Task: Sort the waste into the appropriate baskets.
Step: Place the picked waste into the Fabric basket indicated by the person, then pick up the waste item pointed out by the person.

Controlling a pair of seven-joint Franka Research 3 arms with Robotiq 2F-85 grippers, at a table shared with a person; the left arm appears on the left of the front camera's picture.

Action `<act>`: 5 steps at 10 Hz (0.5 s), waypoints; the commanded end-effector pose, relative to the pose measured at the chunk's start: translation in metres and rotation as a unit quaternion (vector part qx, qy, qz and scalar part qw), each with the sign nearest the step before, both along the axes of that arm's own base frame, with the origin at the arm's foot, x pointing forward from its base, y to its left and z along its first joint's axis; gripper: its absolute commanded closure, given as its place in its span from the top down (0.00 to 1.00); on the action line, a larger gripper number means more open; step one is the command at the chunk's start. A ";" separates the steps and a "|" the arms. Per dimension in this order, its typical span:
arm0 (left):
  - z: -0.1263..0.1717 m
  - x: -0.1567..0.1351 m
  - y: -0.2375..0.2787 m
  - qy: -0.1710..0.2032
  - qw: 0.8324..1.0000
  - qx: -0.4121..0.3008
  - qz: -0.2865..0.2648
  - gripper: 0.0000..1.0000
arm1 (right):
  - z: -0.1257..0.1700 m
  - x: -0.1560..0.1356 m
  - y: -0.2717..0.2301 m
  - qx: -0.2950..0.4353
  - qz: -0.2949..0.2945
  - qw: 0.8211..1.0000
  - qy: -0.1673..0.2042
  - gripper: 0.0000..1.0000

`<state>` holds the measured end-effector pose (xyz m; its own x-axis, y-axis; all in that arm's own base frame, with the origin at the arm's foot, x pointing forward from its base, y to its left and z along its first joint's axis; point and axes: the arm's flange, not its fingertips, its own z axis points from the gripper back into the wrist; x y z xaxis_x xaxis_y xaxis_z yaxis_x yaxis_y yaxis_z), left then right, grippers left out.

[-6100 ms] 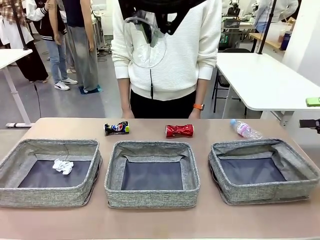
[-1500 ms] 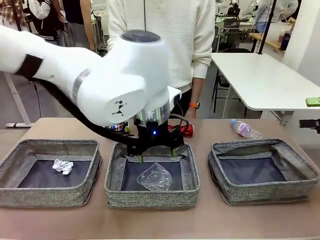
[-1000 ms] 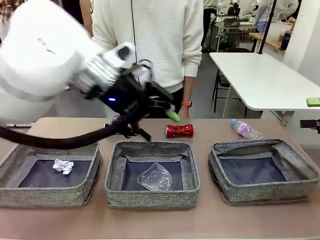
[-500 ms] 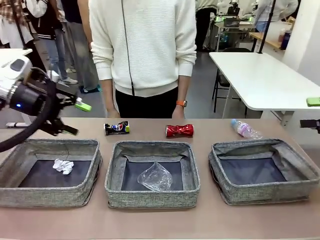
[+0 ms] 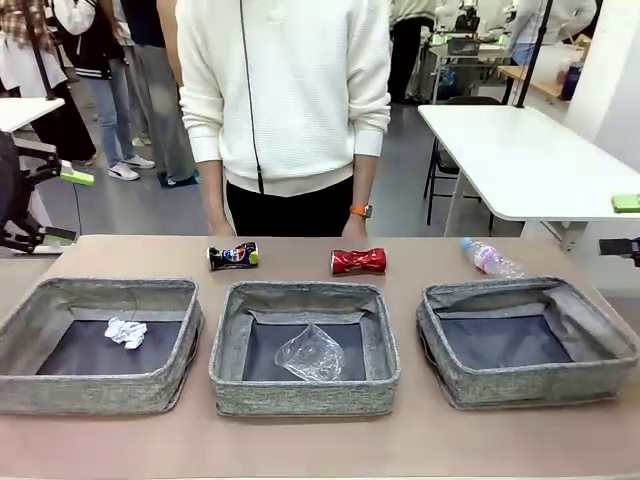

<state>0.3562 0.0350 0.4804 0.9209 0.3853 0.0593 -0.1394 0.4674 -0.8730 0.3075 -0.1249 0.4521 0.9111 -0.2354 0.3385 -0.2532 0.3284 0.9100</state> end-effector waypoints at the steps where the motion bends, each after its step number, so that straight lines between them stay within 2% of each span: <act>1: -0.007 0.004 -0.018 -0.007 0.999 0.006 -0.035 1.00 | 0.003 -0.001 0.000 0.004 0.000 1.000 0.006 1.00; 5: -0.007 0.004 -0.018 -0.007 0.999 0.006 -0.035 1.00 | 0.003 -0.001 0.000 0.004 0.000 1.000 0.006 1.00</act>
<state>0.3594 0.0135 0.4731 0.9440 0.3247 0.0584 -0.1204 0.5039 -0.8553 0.3075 -0.1249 0.4522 0.9110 -0.2353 0.3386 -0.2533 0.3285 0.9099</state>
